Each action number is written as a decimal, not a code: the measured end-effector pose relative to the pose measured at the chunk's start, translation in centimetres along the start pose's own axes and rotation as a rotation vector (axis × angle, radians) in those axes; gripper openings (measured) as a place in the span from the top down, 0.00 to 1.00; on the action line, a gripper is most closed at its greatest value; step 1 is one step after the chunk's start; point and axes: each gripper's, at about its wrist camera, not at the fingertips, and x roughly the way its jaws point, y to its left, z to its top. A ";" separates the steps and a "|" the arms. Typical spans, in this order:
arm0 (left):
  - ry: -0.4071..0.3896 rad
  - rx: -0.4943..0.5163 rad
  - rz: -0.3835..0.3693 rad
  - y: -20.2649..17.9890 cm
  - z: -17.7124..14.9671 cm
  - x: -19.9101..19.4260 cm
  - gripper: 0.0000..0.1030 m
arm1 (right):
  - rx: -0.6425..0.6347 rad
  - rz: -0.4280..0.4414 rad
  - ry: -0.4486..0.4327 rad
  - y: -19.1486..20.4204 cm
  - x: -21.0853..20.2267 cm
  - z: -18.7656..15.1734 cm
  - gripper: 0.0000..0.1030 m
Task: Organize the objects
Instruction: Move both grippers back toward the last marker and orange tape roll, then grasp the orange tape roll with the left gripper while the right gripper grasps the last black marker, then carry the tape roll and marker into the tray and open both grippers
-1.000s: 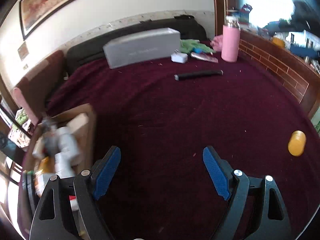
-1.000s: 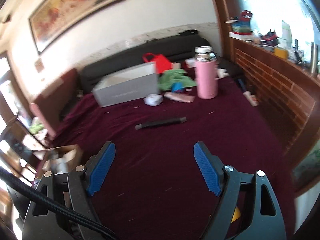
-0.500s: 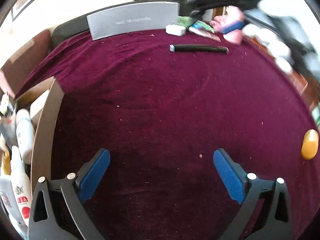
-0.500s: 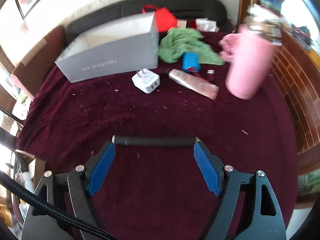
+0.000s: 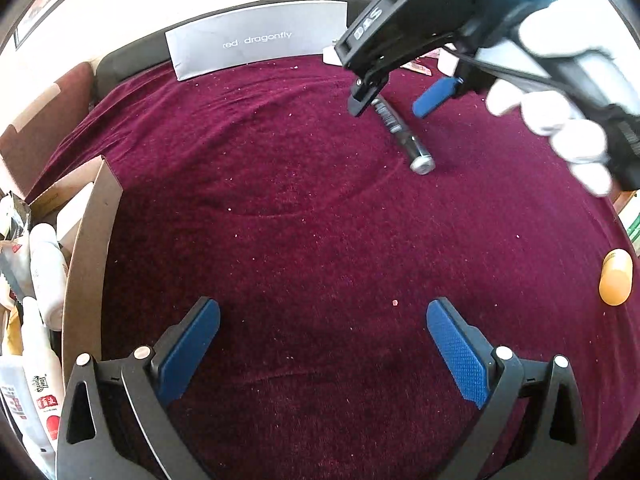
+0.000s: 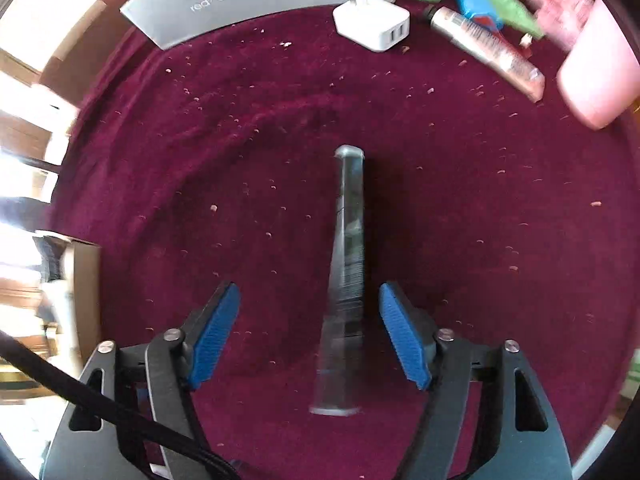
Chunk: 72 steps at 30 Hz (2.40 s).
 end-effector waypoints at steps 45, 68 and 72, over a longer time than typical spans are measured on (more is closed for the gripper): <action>-0.032 0.483 -0.325 -22.5 1.6 -0.4 0.65 | 0.612 0.701 -0.454 -25.8 -11.8 -30.2 0.87; -0.201 0.027 -0.226 -2.0 -2.9 -10.5 0.67 | 0.252 0.509 -0.424 -10.1 -14.5 -25.8 0.87; -0.220 -0.049 -0.173 1.7 -4.0 -11.8 0.67 | 0.156 0.526 -0.396 -5.5 -14.4 -24.6 0.87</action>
